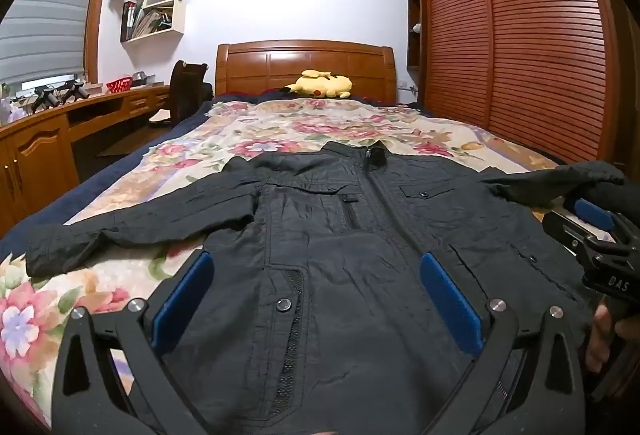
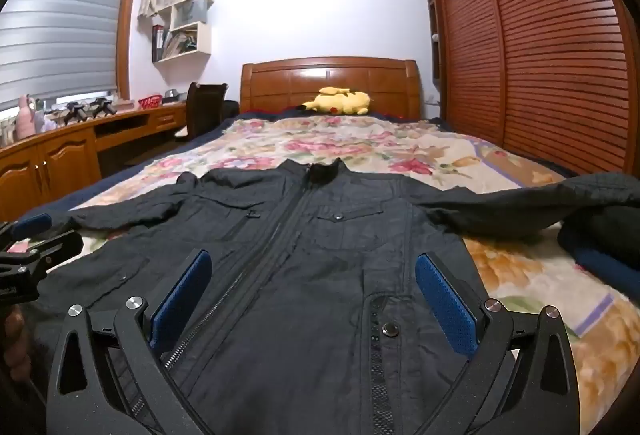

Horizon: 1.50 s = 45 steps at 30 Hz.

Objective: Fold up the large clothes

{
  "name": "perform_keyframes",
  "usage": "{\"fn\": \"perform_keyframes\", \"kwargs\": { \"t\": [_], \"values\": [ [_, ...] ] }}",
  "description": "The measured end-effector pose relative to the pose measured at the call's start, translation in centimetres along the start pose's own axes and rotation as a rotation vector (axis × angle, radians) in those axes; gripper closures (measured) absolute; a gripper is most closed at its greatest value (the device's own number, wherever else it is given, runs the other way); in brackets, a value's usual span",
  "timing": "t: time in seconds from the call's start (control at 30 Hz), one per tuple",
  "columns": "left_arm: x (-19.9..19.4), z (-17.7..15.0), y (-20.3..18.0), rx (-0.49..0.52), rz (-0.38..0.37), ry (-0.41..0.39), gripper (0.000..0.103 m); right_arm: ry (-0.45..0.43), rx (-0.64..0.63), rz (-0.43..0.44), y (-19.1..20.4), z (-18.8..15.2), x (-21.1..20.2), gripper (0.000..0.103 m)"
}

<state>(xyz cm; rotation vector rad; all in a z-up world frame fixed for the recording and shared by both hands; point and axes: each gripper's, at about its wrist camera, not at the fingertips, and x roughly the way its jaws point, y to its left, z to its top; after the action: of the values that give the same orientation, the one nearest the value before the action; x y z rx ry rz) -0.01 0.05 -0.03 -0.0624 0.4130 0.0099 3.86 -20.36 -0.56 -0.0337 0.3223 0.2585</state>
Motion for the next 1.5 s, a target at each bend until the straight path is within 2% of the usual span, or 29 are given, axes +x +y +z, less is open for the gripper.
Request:
{"fn": "perform_keyframes", "kwargs": {
  "t": [0.43,0.5,1.5],
  "values": [
    [-0.2,0.4,1.2,0.012,0.015,-0.016,0.0,0.01,-0.01,-0.003,0.1,0.0,0.0,0.0],
    [-0.3,-0.2,-0.5,0.03,0.023,-0.022,0.0,0.009,-0.009,-0.004,0.0,0.0,0.0,0.0],
    [-1.2,0.3,-0.5,0.039,0.045,-0.055,0.0,0.011,-0.013,-0.004,0.0,-0.1,0.3,0.0]
  ]
}}
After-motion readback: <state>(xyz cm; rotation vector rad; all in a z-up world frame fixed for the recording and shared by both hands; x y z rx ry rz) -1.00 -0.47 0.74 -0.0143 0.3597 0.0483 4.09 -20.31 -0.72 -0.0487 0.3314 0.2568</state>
